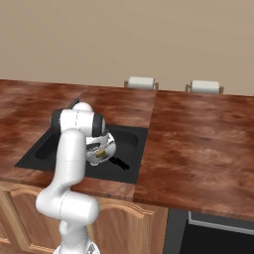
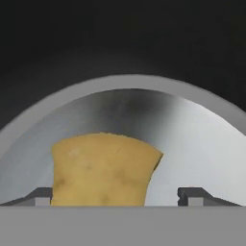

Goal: Pick the pan and sponge and place them into the sink. Then turn on the water.

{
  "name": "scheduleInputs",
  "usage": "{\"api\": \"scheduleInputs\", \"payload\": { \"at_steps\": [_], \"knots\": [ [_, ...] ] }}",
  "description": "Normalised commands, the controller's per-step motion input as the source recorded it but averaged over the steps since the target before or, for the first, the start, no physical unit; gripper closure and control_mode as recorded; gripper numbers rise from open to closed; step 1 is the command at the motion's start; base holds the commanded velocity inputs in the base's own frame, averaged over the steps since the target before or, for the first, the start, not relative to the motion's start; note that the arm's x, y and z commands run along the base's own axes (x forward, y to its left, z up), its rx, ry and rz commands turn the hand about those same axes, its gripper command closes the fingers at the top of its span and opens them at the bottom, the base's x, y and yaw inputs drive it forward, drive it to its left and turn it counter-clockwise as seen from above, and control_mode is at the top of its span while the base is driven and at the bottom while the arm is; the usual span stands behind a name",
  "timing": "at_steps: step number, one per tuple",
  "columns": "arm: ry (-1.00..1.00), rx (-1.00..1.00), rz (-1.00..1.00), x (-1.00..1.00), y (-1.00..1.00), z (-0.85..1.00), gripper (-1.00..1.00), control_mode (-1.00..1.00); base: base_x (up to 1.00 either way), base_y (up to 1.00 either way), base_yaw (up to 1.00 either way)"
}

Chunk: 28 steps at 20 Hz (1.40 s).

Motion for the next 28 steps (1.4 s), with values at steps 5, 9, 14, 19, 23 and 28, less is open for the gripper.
{"api": "scheduleInputs", "payload": {
  "at_steps": [5, 9, 14, 19, 23, 28],
  "knots": [
    [-0.06, -0.06, 0.02, -0.02, 0.1, -0.58, -1.0, -1.0, 0.0, 0.0, 0.0],
    [-0.09, -0.01, 0.02, -0.1, -0.01, -0.04, -1.0, -1.0, 0.0, 0.0, 0.0],
    [-0.03, 0.04, 0.02, -0.13, 0.0, 0.3, -1.0, -1.0, 0.0, 0.0, 0.0],
    [-0.02, 0.03, 0.0, -0.18, -0.01, 0.34, -1.0, -1.0, 0.0, 0.0, 0.0],
    [-0.1, 0.08, 0.0, -0.23, -0.02, 0.37, -1.0, -1.0, 0.0, 0.0, 0.0],
    [-0.12, 0.11, 0.0, -0.26, 0.0, 0.33, -1.0, -1.0, 0.0, 0.0, 0.0]
  ]
}}
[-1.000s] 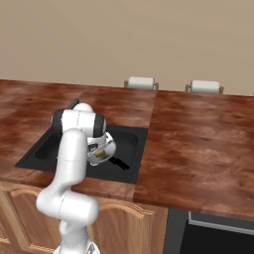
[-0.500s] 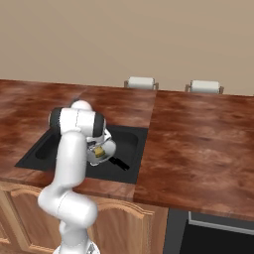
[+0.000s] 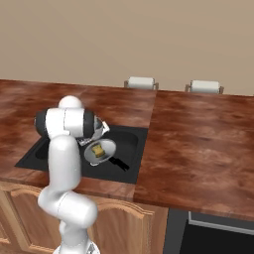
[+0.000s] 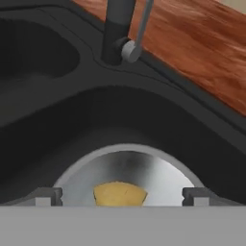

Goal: Pick the pan and sponge and place them into the sink. Then turn on the water.

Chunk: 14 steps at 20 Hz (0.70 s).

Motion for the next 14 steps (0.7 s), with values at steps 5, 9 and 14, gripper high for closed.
{"api": "scheduleInputs", "payload": {
  "at_steps": [5, 9, 14],
  "knots": [
    [-0.09, 0.14, 0.0, -0.19, -0.04, 0.3, -1.0, -1.0, 0.0, 0.0, 0.0],
    [-0.09, 0.17, 0.0, -0.3, -0.08, 0.22, -1.0, -1.0, 0.0, 0.0, 0.0],
    [-0.1, 0.14, 0.0, -0.26, -0.02, 0.29, -1.0, -1.0, 0.0, 0.0, 0.0]
  ]
}}
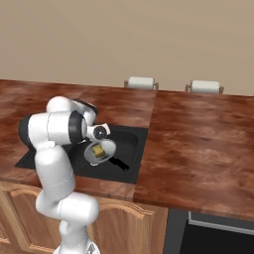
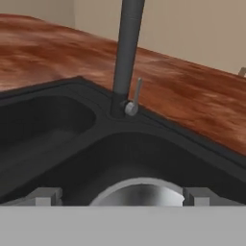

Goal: Pick the pan and sponge and place them into the sink. Then turn on the water.

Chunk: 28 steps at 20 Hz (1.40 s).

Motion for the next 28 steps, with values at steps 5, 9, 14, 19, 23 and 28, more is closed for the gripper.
{"api": "scheduleInputs", "payload": {
  "at_steps": [5, 9, 14, 19, 23, 28],
  "knots": [
    [-0.09, 0.11, 0.0, -0.19, 0.02, 0.35, -1.0, -1.0, 0.0, 0.0, 0.0],
    [-0.05, 0.05, 0.0, -0.17, 0.08, 0.54, -1.0, -1.0, 0.0, 0.0, 0.0],
    [-0.02, 0.03, 0.0, -0.18, 0.06, 0.62, -1.0, -1.0, 0.0, 0.0, 0.0],
    [0.02, 0.08, -0.01, -0.04, 0.02, 0.47, -1.0, -1.0, 0.0, 0.0, 0.0],
    [0.04, 0.11, -0.01, 0.01, 0.04, 0.33, -1.0, -1.0, 0.0, 0.0, 0.0],
    [0.05, 0.07, 0.01, 0.08, 0.14, 0.02, -1.0, -1.0, 0.0, 0.0, 0.0]
  ]
}}
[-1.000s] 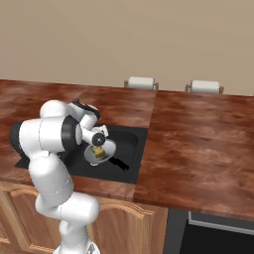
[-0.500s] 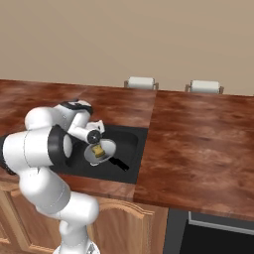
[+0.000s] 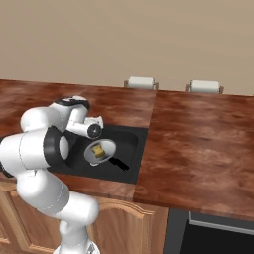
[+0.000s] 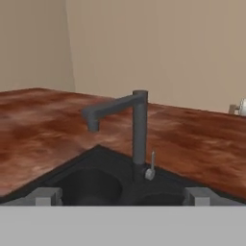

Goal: Pick the pan and sponge and place them into the sink. Then turn on the water.

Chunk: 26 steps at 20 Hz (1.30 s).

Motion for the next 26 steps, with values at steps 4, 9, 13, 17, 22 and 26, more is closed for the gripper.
{"api": "scheduleInputs", "payload": {
  "at_steps": [4, 9, 13, 17, 22, 26],
  "knots": [
    [-0.02, 0.11, -0.04, 0.04, 0.12, -0.02, -1.0, -1.0, 0.0, 0.0, 0.0],
    [-0.07, 0.16, -0.09, 0.02, 0.06, -0.08, -1.0, -1.0, 0.0, 0.0, 0.0],
    [-0.07, 0.13, -0.09, 0.01, 0.14, -0.14, -1.0, -1.0, 0.0, 0.0, 0.0],
    [-0.09, 0.06, -0.08, 0.07, 0.24, -0.1, -1.0, -1.0, 0.0, 0.0, 0.0],
    [-0.09, 0.03, -0.06, 0.1, 0.16, -0.01, -1.0, -1.0, 0.0, 0.0, 0.0],
    [-0.05, 0.03, -0.04, 0.16, 0.03, 0.0, -1.0, -1.0, 0.0, 0.0, 0.0]
  ]
}}
